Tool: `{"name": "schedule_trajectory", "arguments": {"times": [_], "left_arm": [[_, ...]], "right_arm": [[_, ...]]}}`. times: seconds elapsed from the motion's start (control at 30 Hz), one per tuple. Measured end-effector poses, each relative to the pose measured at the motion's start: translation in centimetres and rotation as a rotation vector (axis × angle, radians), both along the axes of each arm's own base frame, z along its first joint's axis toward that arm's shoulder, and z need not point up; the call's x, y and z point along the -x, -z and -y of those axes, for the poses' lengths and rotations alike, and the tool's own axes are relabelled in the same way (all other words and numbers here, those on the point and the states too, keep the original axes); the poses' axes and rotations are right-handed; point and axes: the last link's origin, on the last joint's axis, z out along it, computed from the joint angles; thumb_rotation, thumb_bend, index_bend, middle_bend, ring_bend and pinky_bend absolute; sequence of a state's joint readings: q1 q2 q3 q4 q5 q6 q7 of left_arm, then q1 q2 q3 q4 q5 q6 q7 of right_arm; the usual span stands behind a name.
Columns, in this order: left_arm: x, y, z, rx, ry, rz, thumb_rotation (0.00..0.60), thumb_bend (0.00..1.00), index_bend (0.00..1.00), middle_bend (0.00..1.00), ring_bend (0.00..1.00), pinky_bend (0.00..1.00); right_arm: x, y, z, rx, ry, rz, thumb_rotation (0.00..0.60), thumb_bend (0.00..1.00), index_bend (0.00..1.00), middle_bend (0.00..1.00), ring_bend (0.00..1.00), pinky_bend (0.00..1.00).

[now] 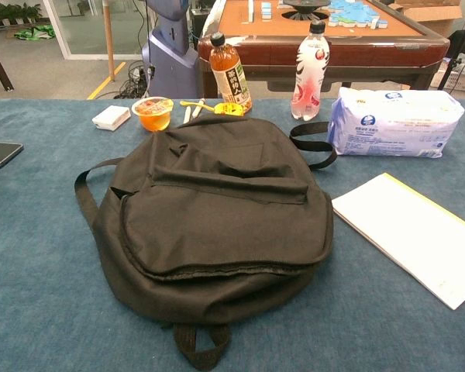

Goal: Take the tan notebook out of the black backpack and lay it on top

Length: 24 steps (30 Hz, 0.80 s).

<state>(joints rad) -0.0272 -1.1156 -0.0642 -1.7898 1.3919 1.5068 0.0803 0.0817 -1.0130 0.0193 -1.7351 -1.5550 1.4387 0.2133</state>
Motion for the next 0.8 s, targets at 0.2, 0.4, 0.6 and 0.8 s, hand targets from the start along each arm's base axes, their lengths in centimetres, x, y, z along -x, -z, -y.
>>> {"name": "schedule_trajectory", "arguments": {"times": [0.2, 0.4, 0.6, 0.8], "left_arm": [[0.0, 0.0, 0.1, 0.001, 0.0, 0.0, 0.6, 0.24, 0.41, 0.32, 0.31, 0.3], [0.1, -0.1, 0.2, -0.003, -0.003, 0.001, 0.6, 0.24, 0.41, 0.32, 0.31, 0.3], [0.2, -0.1, 0.2, -0.004, -0.001, 0.001, 0.6, 0.24, 0.41, 0.32, 0.31, 0.3], [0.3, -0.1, 0.2, -0.005, -0.002, 0.004, 0.6, 0.24, 0.41, 0.32, 0.31, 0.3]], "right_arm": [[-0.2, 0.1, 0.1, -0.005, -0.007, 0.0, 0.6, 0.15, 0.31, 0.23, 0.18, 0.32], [-0.4, 0.0, 0.0, -0.003, -0.016, 0.0, 0.6, 0.15, 0.31, 0.23, 0.18, 0.32], [-1.2, 0.3, 0.2, -0.037, -0.05, 0.01, 0.6, 0.15, 0.31, 0.23, 0.18, 0.32], [-3.3, 1.3, 1.2, -0.11, -0.133, 0.002, 0.6, 0.15, 0.31, 0.23, 0.18, 0.32]]}}
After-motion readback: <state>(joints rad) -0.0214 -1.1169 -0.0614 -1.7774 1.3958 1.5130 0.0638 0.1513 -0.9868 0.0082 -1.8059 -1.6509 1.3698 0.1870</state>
